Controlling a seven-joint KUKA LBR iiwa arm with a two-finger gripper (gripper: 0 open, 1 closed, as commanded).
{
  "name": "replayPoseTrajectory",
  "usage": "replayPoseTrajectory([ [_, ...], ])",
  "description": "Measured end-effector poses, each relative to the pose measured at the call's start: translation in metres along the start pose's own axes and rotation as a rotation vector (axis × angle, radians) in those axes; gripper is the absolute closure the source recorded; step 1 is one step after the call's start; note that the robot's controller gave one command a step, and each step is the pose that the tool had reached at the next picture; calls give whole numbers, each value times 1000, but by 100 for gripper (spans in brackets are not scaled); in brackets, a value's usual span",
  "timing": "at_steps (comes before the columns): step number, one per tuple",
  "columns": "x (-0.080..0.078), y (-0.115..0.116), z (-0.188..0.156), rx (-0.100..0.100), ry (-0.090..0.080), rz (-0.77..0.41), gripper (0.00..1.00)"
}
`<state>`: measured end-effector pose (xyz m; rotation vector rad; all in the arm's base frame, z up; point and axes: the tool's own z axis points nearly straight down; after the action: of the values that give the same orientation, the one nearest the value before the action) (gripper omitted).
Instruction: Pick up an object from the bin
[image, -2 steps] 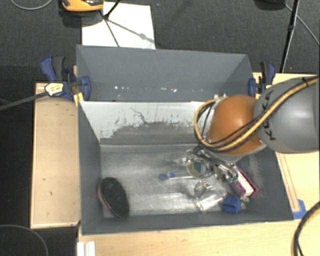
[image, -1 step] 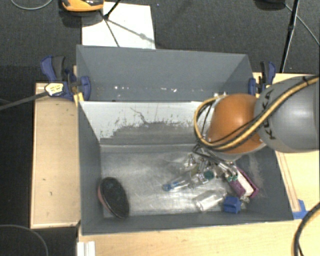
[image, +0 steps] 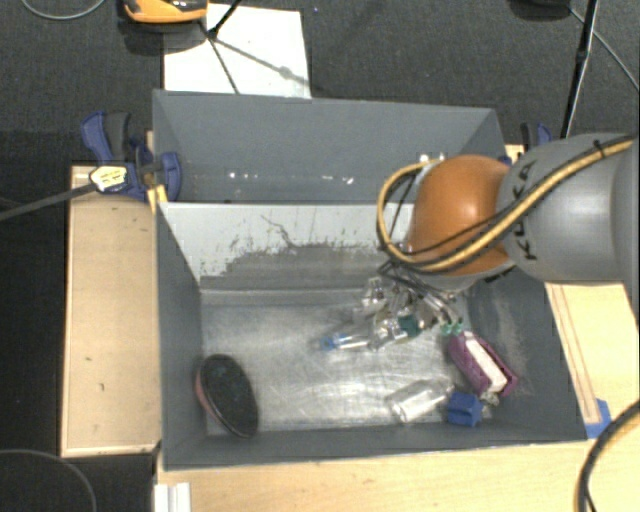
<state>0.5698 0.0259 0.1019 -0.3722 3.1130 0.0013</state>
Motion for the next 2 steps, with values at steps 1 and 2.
replayPoseTrajectory([
  [1, -14, 9, -9, -1, 0, -266, 100],
  [2, 5, -4, -96, 2, -2, -442, 100],
])
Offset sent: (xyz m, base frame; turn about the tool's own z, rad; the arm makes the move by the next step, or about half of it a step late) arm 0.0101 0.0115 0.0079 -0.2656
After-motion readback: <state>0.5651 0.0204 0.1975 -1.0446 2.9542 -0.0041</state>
